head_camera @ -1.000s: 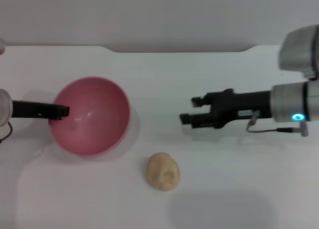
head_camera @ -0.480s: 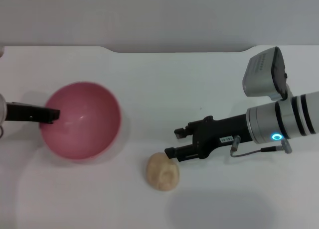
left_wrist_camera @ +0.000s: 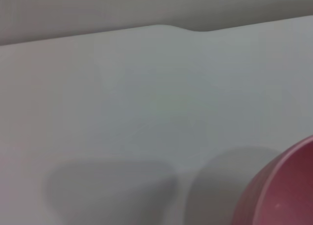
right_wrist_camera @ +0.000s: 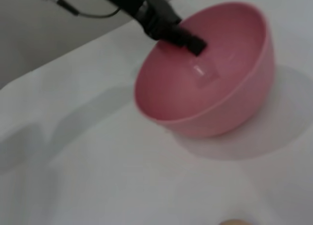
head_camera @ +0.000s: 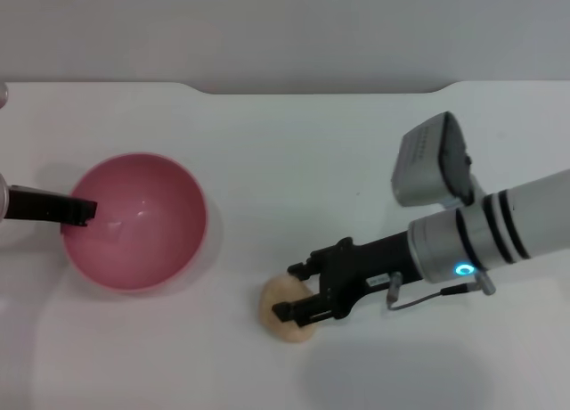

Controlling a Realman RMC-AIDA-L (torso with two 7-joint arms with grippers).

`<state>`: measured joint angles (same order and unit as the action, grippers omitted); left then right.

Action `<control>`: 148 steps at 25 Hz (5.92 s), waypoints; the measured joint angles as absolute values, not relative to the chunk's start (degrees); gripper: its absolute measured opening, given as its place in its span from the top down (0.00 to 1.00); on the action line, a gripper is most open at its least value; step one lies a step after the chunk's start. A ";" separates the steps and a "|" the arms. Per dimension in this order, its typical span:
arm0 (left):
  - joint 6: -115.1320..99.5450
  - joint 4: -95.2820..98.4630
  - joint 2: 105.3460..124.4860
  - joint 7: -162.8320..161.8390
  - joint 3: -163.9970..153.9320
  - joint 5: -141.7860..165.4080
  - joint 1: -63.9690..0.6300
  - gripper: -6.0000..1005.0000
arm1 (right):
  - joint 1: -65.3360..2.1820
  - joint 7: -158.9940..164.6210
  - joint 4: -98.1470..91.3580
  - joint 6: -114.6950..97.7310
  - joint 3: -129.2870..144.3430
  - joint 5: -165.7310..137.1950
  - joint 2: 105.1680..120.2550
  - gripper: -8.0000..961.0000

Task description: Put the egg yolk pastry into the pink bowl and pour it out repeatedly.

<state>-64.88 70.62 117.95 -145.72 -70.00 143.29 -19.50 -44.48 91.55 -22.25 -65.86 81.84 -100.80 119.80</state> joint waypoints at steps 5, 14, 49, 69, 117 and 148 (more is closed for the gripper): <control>-65.31 70.80 117.95 -145.75 -70.00 143.13 -19.72 0.99 | -44.53 93.28 -22.96 -60.45 91.29 -94.89 119.80 0.37; -66.76 72.47 117.95 -146.08 -69.96 143.09 -20.41 0.99 | -40.13 95.23 -29.95 -56.59 95.02 -90.83 119.12 0.44; -70.05 64.45 118.74 -158.48 -90.56 140.39 -39.25 1.00 | -30.99 105.22 -66.35 -75.62 79.25 -115.39 119.27 0.45; -62.25 60.32 118.74 -157.92 -96.42 132.12 -38.37 0.98 | -18.73 86.06 -56.82 -75.78 54.92 -86.01 118.66 0.45; -74.80 48.42 117.77 -115.31 -47.04 79.63 -22.79 0.46 | -19.04 83.15 -37.18 -75.58 42.32 -67.92 118.63 0.45; -91.86 6.30 118.82 2.11 -34.41 58.64 -16.01 0.47 | -20.91 15.59 -3.36 -82.82 36.07 -38.72 119.06 0.45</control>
<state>-91.86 6.30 118.82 2.11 -34.41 58.64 -16.01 -20.91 15.59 -3.36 -82.82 36.07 -38.72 119.06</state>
